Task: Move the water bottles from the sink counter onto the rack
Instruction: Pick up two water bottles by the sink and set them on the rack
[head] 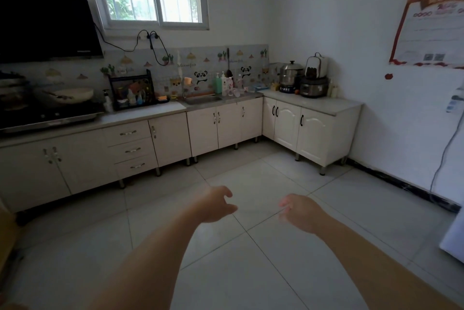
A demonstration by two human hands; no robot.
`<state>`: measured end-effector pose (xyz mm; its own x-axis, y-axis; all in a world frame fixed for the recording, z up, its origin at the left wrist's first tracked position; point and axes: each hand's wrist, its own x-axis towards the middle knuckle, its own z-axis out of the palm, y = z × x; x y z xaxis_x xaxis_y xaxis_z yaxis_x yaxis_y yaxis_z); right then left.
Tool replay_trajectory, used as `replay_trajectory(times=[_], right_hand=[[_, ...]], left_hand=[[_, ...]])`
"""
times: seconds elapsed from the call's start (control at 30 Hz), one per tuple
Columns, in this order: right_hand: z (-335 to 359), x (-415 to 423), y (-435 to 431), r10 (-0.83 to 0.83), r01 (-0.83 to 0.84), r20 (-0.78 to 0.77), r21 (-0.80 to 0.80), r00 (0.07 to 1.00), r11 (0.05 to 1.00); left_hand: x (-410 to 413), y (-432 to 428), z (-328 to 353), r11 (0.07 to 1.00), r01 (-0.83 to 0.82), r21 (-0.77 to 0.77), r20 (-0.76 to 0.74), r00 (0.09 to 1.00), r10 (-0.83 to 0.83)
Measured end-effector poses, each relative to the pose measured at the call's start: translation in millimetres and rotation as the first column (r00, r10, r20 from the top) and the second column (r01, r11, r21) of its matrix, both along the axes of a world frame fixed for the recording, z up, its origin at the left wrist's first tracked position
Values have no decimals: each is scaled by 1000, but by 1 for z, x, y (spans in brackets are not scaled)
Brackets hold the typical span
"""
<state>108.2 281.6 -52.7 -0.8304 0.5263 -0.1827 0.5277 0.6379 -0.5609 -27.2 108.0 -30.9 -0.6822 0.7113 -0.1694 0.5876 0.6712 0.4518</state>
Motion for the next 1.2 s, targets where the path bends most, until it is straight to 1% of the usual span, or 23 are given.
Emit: replay_trajectory(times=[0.17,0.5,0.67,0.83,0.97,1.03,1.1,1.2], right_hand=[[-7,-42,28,-12,12,15,-6,1000,1000],[6,-171,100,-84,80,-58,-68,995,994],[0,-224,143,-93,92,-9,-90,996,992],[-10,-284,199,-93,92,1,-103,996,990],[-16,-344,256,-54,54,2,-64,999,997],[-12,-374,288,-36,36,6,-58,999,998],[-4,-404,321,-16,16,14,-41,1000,999],[8,-447,367,-10,9,-10,-22,1000,1000]], left_hand=[[-47,33,-12,1000,10,-10,-9,1000,-10],[-179,109,-2,999,18,-28,0,1000,-18],[-236,151,-3,998,39,-43,19,999,-38],[-294,204,-16,997,43,-57,41,998,-41],[-348,259,-22,997,21,-76,35,999,-18],[-375,290,-17,997,7,-82,42,999,-4],[-403,321,-8,996,-3,-94,15,1000,4],[-438,368,3,998,-21,-56,-13,1000,21]])
